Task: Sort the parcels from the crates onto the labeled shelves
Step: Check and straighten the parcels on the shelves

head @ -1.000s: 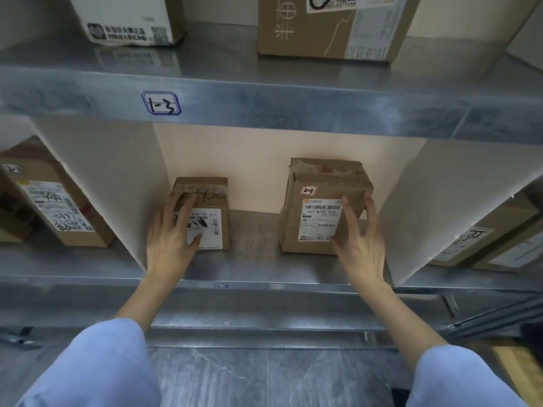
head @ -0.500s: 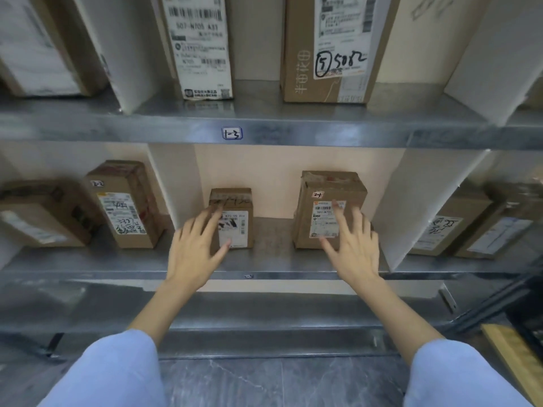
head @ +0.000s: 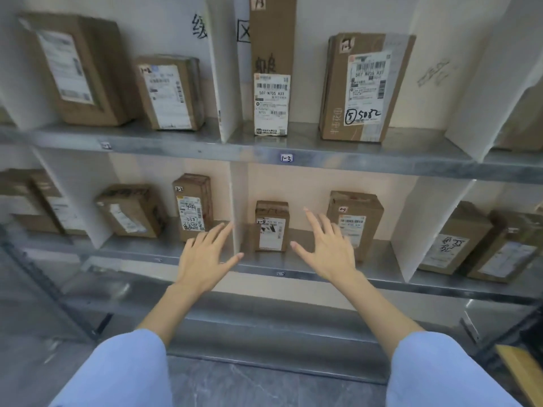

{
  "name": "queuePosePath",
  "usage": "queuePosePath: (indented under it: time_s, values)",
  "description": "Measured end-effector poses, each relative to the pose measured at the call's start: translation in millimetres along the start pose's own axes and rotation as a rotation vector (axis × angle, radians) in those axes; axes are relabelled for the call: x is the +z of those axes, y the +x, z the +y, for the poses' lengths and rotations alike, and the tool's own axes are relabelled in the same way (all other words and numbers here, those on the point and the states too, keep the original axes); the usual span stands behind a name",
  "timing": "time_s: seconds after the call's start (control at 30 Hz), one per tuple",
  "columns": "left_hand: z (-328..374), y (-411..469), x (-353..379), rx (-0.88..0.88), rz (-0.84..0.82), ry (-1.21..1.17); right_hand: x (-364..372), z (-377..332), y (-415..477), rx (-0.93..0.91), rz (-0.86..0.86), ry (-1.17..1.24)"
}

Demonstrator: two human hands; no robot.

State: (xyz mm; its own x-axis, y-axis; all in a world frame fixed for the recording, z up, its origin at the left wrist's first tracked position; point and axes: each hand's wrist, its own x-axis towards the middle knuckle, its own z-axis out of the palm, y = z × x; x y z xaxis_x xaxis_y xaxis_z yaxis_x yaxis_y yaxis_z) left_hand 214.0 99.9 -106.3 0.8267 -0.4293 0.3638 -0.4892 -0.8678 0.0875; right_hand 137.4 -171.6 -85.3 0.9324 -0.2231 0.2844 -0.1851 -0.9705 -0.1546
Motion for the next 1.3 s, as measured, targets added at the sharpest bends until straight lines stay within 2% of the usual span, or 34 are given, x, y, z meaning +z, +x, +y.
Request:
queuePosePath:
  time_s: [0.27, 0.5, 0.7, 0.9, 1.1, 1.3]
  values:
    - [-68.0, -28.3, -38.8, -0.116, 0.092, 0.043, 5.9, -90.3, -0.8, -0.192, -0.028, 0.118]
    - [-172.5, -15.4, -26.7, -0.217, 0.107, 0.038, 45.5, -185.7, 36.6, -0.29, -0.008, 0.157]
    - [-284.3, 21.0, 0.9, -0.238, 0.139, -0.004, 104.5, -248.8, 87.5, -0.118, 0.015, 0.175]
    - [-377.6, 64.7, 32.0, -0.194, 0.025, -0.052, 153.1, -281.8, 128.3, 0.064, 0.031, 0.148]
    - [-405.3, 88.7, 69.0, -0.167, -0.043, -0.116, 181.6, -285.3, 150.7, 0.182, -0.016, 0.126]
    - [-410.4, 96.0, 88.1, -0.123, 0.055, -0.234, 201.3, -288.9, 161.5, 0.249, -0.033, 0.169]
